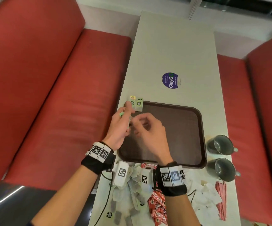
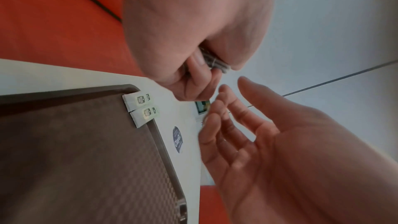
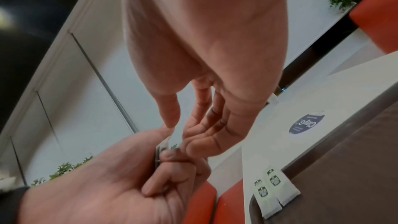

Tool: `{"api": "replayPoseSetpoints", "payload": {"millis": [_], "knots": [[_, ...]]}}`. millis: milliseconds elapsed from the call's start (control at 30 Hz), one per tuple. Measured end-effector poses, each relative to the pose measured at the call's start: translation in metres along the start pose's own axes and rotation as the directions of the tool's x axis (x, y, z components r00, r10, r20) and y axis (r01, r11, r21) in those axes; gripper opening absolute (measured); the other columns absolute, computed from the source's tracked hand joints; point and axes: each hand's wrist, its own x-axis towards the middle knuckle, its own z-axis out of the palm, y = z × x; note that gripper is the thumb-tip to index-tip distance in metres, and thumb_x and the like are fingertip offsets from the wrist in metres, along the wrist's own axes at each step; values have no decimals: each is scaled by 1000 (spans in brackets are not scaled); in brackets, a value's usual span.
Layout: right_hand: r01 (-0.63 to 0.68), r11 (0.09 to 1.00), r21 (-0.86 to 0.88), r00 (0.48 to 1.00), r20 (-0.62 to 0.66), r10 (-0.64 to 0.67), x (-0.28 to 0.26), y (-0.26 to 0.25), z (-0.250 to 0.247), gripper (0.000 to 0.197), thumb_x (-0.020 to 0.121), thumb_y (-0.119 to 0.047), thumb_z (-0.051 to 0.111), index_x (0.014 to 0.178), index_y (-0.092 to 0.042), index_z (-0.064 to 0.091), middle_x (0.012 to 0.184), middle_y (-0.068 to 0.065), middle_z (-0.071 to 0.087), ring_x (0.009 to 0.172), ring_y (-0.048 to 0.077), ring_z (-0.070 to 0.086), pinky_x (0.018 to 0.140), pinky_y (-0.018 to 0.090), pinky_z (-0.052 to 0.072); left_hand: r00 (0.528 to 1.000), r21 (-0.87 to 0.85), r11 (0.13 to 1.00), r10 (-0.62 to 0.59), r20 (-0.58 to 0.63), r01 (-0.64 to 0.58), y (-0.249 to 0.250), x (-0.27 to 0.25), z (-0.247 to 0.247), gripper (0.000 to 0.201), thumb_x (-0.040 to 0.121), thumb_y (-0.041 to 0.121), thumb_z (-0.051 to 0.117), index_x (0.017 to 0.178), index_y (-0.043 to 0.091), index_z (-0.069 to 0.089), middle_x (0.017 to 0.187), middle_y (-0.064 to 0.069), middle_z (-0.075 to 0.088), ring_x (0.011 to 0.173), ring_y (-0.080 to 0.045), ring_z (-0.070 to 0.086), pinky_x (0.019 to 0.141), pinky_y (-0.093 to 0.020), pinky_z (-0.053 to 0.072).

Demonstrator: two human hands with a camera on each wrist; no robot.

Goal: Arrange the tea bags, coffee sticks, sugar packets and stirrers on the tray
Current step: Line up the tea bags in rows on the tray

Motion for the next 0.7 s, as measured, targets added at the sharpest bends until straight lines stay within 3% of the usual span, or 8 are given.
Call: {"api": "replayPoseSetpoints", "payload": {"millis": [100,167,233,333,400,467,533,700], "knots": [[-19,999,49,1000,25,18,-30,-2,7,8,104,-31,74,110,-27,75,92,-1,79,80,17,77,78,35,65,999,-25,998,-53,3,53,-2,-27,-2,65,88,85,60,111,25,71,113,-22,70,103,-33,76,59,-30,50],[-29,997,77,999,21,27,-44,1,11,9,103,-33,75,111,-30,75,93,-1,79,82,18,77,80,39,65,996,-31,996,-87,19,87,-5,-41,-5,69,83,88,63,112,26,72,111,-14,72,103,-33,72,61,-29,46],[-20,999,51,1000,7,20,-52,5,15,7,100,-33,77,107,-31,75,90,-3,79,81,16,75,79,37,64,992,-27,992,-122,20,122,-7,-54,-3,74,85,87,58,118,22,69,111,-17,77,104,-32,77,65,-31,47],[1,1000,13,1000,-28,-1,-60,7,18,2,101,-26,78,101,-27,77,83,-5,78,76,9,75,73,21,57,985,-131,977,-170,15,170,-8,-67,2,62,102,74,47,117,17,67,95,-13,72,81,-24,71,55,-28,37],[-4,994,114,997,-77,13,-62,9,14,4,104,-22,75,103,-20,77,87,1,79,79,14,77,76,25,59,986,-269,949,-152,69,165,-8,-68,-2,41,109,52,45,112,14,61,93,-9,63,74,-18,58,51,-28,32],[-34,967,251,989,-131,69,-61,13,6,9,107,-23,73,108,-15,77,96,7,80,84,21,76,80,40,64,985,-320,936,-111,130,148,-8,-70,-7,20,107,28,46,108,11,56,96,-10,59,73,-15,52,57,-29,36],[-50,948,315,983,-154,103,-60,18,-2,13,108,-25,71,112,-14,77,103,10,80,83,25,73,85,53,63,988,-301,945,-92,121,125,-9,-74,-12,16,109,10,44,118,4,56,103,-17,65,76,-17,57,66,-31,43],[-73,922,381,985,-116,126,-61,16,-19,16,111,-19,65,117,-9,77,108,7,82,95,27,73,86,47,63,989,-173,985,2,149,24,-14,-80,-18,28,115,9,47,140,-1,53,128,-22,74,108,-28,73,95,-37,59]]}}
